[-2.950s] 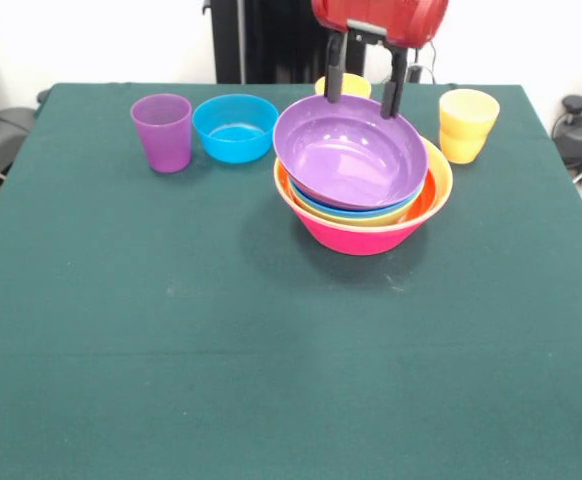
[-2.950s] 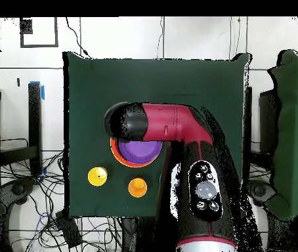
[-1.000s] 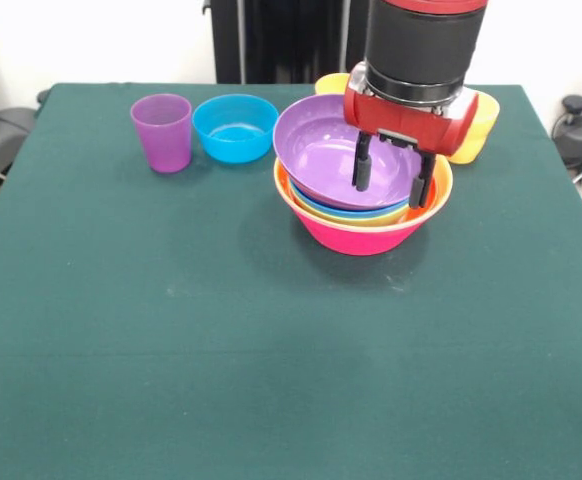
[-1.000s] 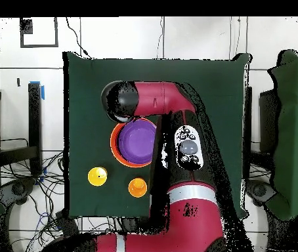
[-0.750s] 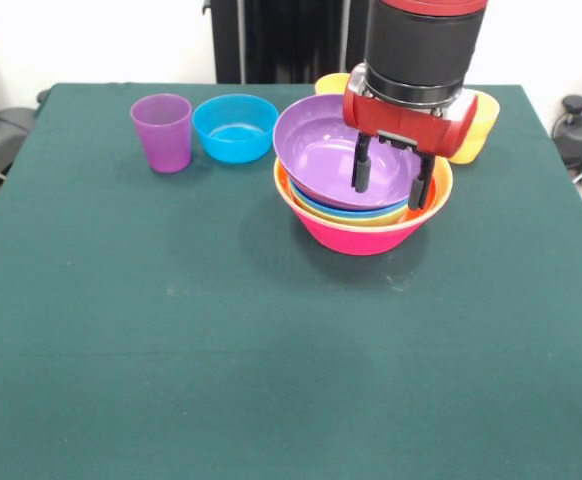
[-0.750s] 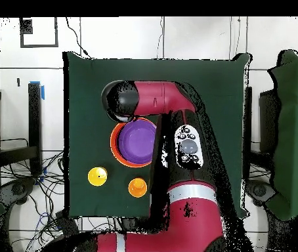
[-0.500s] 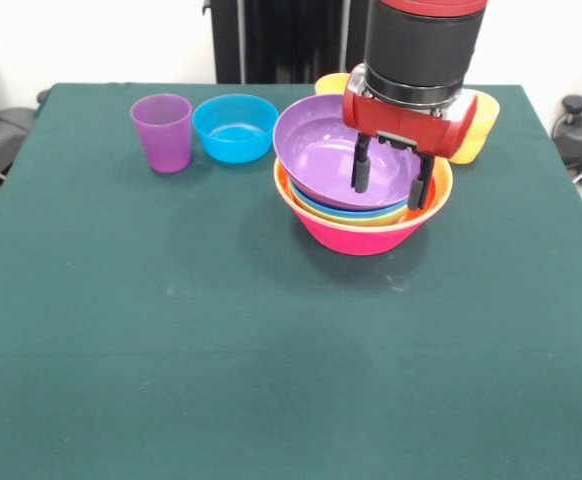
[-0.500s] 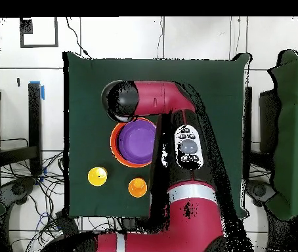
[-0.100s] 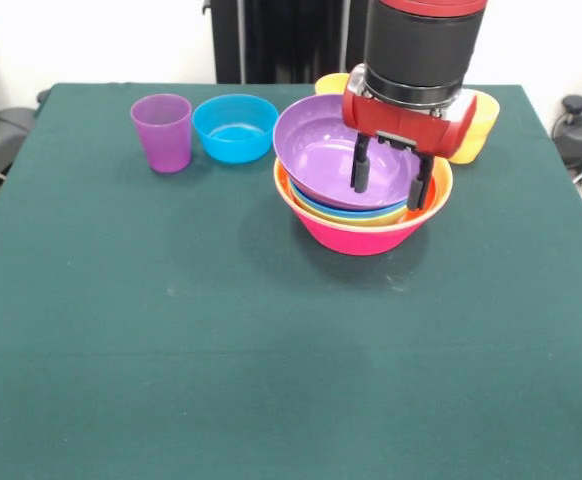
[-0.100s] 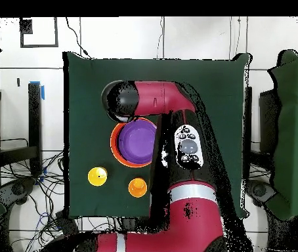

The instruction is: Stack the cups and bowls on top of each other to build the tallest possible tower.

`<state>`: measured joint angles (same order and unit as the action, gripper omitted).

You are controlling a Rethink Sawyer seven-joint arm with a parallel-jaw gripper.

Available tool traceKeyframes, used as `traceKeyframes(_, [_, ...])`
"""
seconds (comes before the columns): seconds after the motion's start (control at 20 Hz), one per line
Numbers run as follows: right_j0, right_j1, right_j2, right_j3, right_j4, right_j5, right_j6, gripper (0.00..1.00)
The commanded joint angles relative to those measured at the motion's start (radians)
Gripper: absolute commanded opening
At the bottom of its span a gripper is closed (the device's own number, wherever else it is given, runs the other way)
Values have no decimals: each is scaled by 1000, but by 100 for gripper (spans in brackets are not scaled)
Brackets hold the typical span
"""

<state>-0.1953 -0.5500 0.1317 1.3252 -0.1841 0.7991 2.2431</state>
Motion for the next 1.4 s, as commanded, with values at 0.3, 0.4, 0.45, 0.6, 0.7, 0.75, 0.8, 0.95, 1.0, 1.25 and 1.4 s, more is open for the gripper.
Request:
traceKeyframes(0.3, [-44, -150, 127, 81, 10, 181, -220, 100])
traceKeyframes(0.4, [-51, -182, 137, 76, 24, 237, -221, 100])
traceKeyframes(0.45, [-52, -189, 140, 70, 24, 250, -221, 100])
traceKeyframes(0.6, [-59, -205, 150, 85, 28, 247, -215, 100])
traceKeyframes(0.7, [-63, -220, 154, 100, 28, 241, -210, 100])
traceKeyframes(0.75, [-65, -229, 155, 107, 29, 243, -207, 100])
traceKeyframes(0.8, [-64, -230, 156, 106, 27, 246, -203, 100])
traceKeyframes(0.95, [-73, -223, 165, 134, 29, 212, -191, 100])
traceKeyframes(1.0, [-78, -223, 167, 144, 27, 200, -192, 100])
traceKeyframes(1.25, [-121, -216, 191, 229, 21, 88, -202, 100])
traceKeyframes(1.4, [-144, -201, 208, 257, 4, 40, -208, 100])
